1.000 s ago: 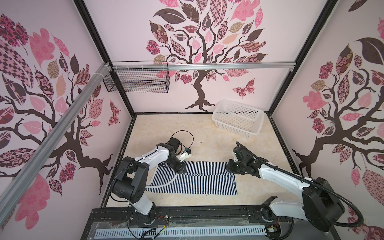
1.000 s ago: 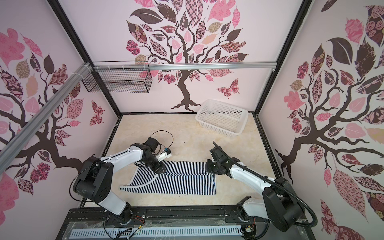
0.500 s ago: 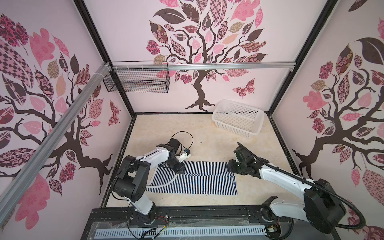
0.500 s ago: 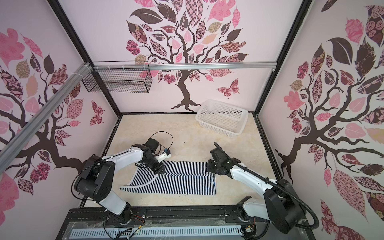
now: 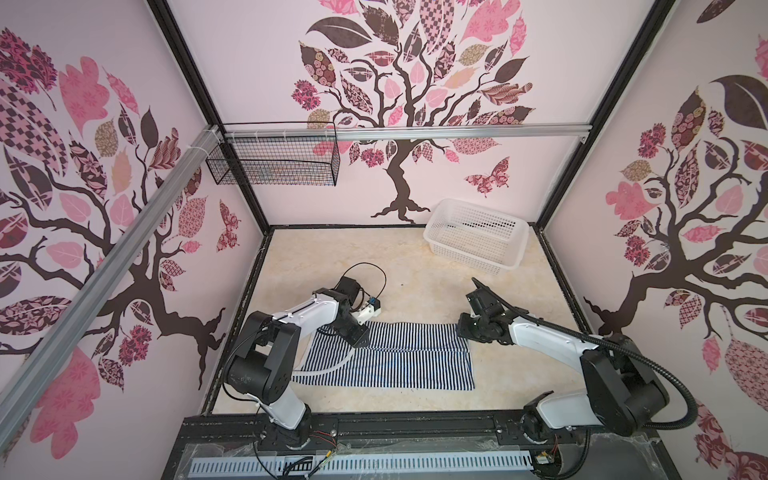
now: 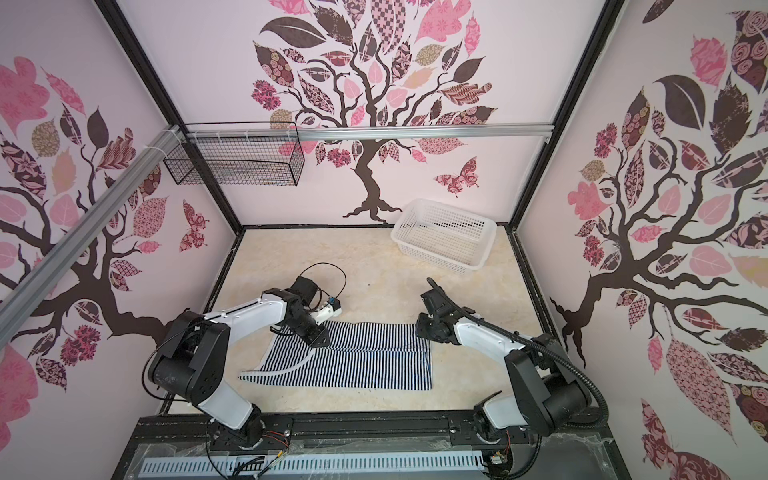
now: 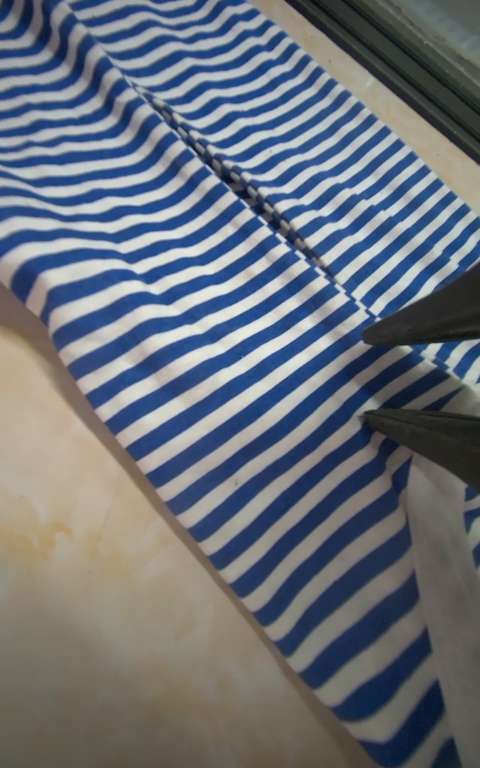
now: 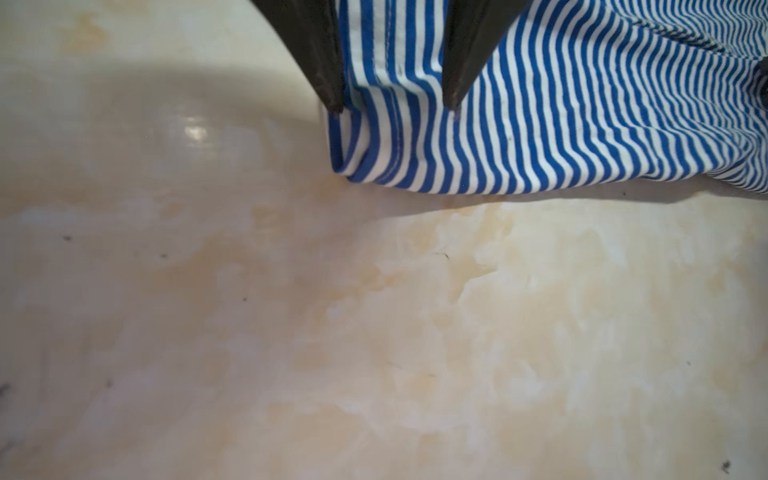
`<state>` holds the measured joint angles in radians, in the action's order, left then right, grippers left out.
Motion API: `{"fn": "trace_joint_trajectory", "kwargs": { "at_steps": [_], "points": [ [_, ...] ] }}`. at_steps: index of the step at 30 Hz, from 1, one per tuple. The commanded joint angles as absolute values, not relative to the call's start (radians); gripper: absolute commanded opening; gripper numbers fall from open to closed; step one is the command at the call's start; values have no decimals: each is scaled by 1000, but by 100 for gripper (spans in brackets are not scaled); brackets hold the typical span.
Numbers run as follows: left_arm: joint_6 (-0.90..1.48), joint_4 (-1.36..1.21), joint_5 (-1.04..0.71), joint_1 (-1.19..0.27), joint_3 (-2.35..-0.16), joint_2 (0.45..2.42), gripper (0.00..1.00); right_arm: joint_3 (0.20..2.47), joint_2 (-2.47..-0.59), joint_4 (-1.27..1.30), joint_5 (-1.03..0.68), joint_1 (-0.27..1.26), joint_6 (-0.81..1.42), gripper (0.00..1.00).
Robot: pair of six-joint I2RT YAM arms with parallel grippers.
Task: Fold and stack the tank tops
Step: 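Hold the fold with the left gripper while the right gripper pinches the folded corner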
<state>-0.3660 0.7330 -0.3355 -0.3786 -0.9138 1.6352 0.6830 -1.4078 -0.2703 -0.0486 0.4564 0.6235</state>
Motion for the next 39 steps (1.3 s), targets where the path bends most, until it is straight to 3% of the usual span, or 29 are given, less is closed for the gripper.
{"fn": "trace_joint_trajectory", "kwargs": {
  "at_steps": [1,7,16,27,31,35,39],
  "points": [
    [-361,717,-331,-377,-898,1615,30,724,-1435,-261,-53,452,605,41],
    [-362,719,-331,-377,-902,1617,30,729,-1468,-248,-66,435,599,37],
    [-360,716,-321,-377,-903,1624,30,735,-1444,-260,-67,420,586,7],
    [-357,718,-314,-377,-907,1632,30,765,-1420,-295,-50,413,570,6],
    [-352,718,-311,-377,-910,1637,30,764,-1449,-295,-26,410,559,12],
    [-346,718,-312,-377,-913,1638,30,771,-1461,-327,-32,408,558,46],
    [-343,719,-313,-377,-913,1632,30,744,-1337,-357,-34,437,594,54]
  ]
}}
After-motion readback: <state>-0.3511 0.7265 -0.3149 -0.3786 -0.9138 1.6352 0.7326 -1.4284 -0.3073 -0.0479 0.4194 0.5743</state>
